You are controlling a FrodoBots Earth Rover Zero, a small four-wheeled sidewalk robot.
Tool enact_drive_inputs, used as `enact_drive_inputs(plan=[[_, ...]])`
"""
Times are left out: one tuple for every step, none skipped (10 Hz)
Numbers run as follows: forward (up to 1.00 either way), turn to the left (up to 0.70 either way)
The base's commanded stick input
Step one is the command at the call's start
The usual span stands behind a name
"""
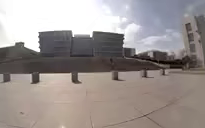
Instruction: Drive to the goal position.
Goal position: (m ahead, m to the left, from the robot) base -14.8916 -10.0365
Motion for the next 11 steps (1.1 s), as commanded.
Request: enact_drive_inputs(plan=[[0.7, 0.0], [0.7, 0.0], [0.7, 0.0], [0.7, -0.29], [0.7, -0.34], [0.7, -0.34], [0.7, -0.34], [0.7, -0.35], [0.7, -0.35], [0.7, -0.35], [0.7, -0.35]])
